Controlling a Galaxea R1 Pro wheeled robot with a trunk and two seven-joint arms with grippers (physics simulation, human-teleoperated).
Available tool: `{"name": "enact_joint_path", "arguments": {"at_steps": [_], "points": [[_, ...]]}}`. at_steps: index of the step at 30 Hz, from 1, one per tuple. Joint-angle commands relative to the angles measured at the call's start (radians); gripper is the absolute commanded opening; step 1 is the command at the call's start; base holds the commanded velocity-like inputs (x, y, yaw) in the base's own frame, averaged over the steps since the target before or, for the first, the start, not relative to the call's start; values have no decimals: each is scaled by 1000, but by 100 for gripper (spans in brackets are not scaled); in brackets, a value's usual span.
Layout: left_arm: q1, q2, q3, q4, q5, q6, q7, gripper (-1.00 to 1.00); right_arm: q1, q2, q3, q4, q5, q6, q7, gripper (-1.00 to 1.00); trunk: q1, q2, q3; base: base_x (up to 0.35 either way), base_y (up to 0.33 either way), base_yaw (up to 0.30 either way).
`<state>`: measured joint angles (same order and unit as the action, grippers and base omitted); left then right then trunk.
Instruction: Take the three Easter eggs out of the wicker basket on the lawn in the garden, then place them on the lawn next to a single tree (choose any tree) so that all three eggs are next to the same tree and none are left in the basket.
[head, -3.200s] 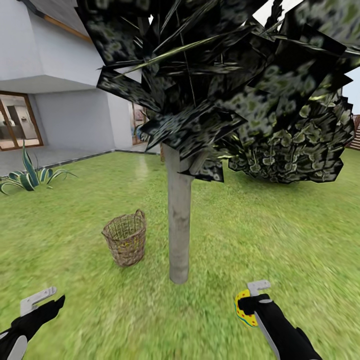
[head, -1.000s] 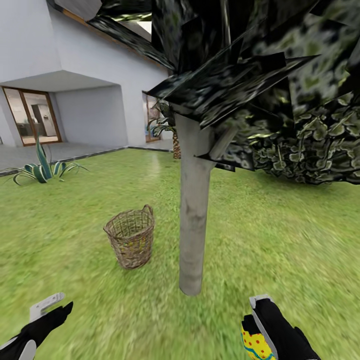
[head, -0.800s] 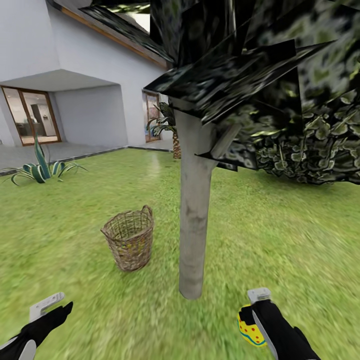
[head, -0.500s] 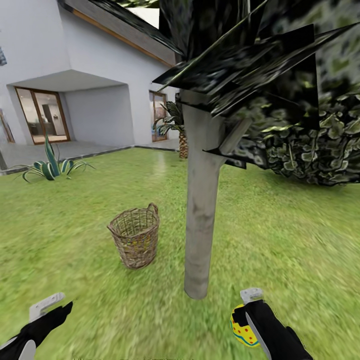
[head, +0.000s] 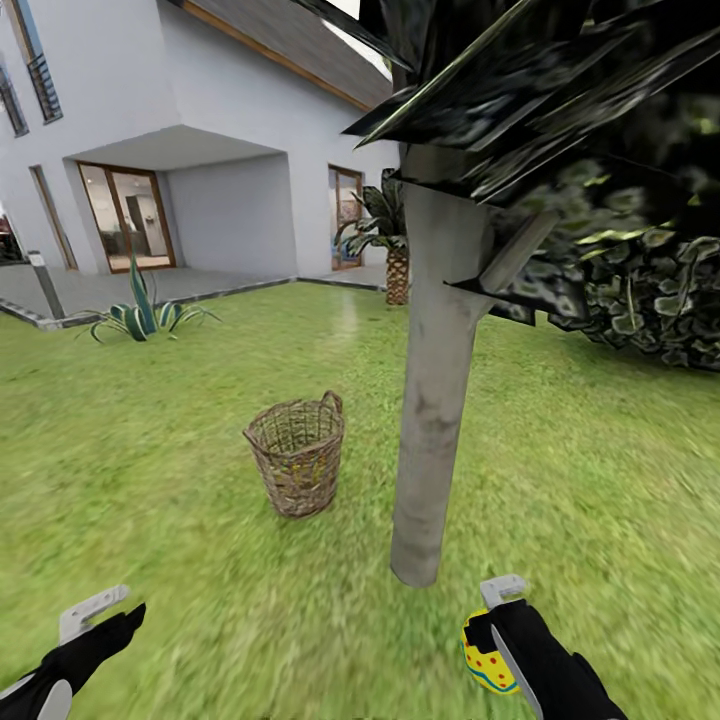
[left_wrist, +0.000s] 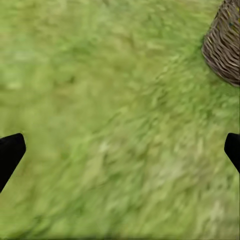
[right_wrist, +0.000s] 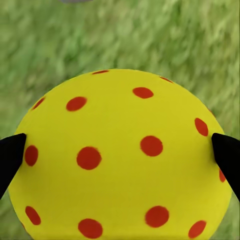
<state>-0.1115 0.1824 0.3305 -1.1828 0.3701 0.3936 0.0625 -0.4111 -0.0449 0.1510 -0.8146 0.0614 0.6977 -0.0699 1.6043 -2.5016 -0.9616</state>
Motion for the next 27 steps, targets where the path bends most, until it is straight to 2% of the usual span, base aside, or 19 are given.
{"name": "enact_joint_path", "arguments": {"at_steps": [1, 10, 27], "points": [[0, 0, -1, -1, 10, 5, 7, 100, 0, -1, 4, -2, 6, 6, -1, -100, 0, -1, -5, 0, 0, 134], [0, -13, -1, 6, 10, 5, 8, 100, 0, -4, 0, -13, 6, 6, -1, -100, 4, -3, -40, 0, 0, 115], [0, -14, -1, 6, 10, 5, 7, 100, -1, -10, -1, -14, 7, 3, -2, -100, 12, -7, -106, 0, 0, 82]]}}
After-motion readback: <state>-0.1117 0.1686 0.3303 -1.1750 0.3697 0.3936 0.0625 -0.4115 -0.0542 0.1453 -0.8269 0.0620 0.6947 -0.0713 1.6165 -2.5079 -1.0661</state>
